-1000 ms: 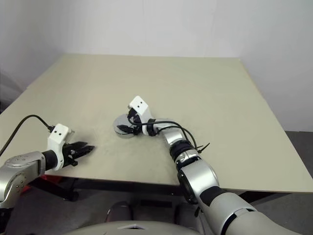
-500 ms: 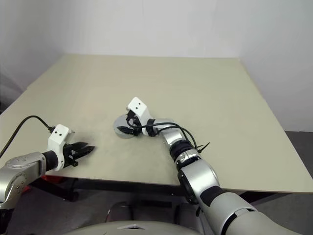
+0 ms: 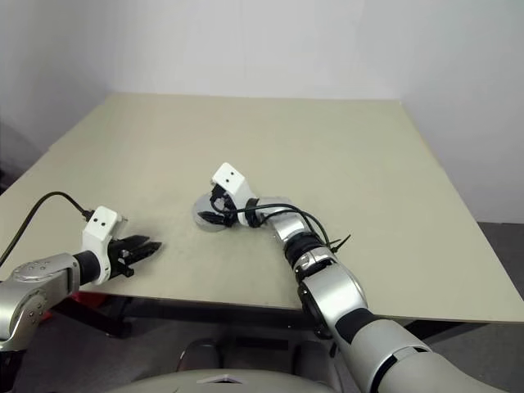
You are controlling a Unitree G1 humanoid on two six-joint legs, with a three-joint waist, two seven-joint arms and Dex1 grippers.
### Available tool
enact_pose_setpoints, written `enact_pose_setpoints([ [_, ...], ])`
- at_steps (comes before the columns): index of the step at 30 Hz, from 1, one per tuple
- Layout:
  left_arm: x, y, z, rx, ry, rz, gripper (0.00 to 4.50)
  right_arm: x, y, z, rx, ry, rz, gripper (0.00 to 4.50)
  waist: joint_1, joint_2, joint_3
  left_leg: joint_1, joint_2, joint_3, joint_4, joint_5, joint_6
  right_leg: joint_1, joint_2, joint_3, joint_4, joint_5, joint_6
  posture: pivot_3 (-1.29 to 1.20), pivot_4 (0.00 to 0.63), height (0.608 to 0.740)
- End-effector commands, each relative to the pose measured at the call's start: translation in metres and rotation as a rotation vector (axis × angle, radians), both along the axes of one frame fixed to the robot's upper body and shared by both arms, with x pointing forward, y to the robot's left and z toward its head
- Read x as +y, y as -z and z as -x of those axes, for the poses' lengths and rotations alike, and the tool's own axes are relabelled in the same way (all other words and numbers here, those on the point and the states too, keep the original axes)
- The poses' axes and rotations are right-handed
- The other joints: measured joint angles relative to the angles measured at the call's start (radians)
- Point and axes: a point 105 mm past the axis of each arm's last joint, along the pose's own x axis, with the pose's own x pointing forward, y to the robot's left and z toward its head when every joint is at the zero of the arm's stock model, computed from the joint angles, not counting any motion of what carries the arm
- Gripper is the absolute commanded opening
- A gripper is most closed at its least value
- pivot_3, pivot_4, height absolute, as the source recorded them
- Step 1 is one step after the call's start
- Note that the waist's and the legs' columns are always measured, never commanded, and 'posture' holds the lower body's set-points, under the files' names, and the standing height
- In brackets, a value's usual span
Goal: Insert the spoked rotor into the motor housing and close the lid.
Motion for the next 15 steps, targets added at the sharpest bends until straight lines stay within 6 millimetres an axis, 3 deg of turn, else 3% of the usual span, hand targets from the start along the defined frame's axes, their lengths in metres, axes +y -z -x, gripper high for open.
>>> enact_pose_setpoints([
  [1, -0.004, -0.013, -0.004, -0.052, 0.011, 0.000, 1.97, -0.029, 0.044, 0.005, 0.114, 0.045, 0.168, 3.16, 0.001, 0.001, -0.001, 0.001, 0.000, 0.000, -0.001, 0.000, 0.000, 0.001, 0.000, 0.000, -0.001, 0.000, 0.000, 0.00, 0.000, 0.740],
  [4, -0.009, -0.020, -0.013, -0.085, -0.017, 0.058, 1.97, -0.027, 0.043, 0.006, 0.112, 0.030, 0.165, 3.16, 0.002, 0.002, -0.002, 0.002, 0.000, 0.000, -0.002, 0.000, 0.000, 0.003, 0.000, 0.000, -0.002, 0.000, 0.000, 0.00, 0.000, 0.740],
  [11, -0.014, -0.042, -0.059, -0.160, -0.209, 0.332, 1.97, -0.028, 0.041, 0.005, 0.098, 0.021, 0.172, 3.16, 0.003, 0.004, -0.007, 0.002, -0.001, 0.000, -0.003, 0.000, 0.000, 0.008, 0.000, 0.000, -0.011, 0.000, 0.000, 0.00, 0.000, 0.740],
  [15, -0.033, -0.047, -0.077, -0.148, -0.199, 0.455, 0.74, -0.028, 0.040, 0.004, 0.089, 0.022, 0.175, 3.16, 0.001, 0.006, -0.010, 0.002, -0.002, 0.000, -0.004, 0.000, 0.000, 0.009, 0.000, 0.000, -0.013, 0.000, 0.000, 0.00, 0.000, 0.740],
])
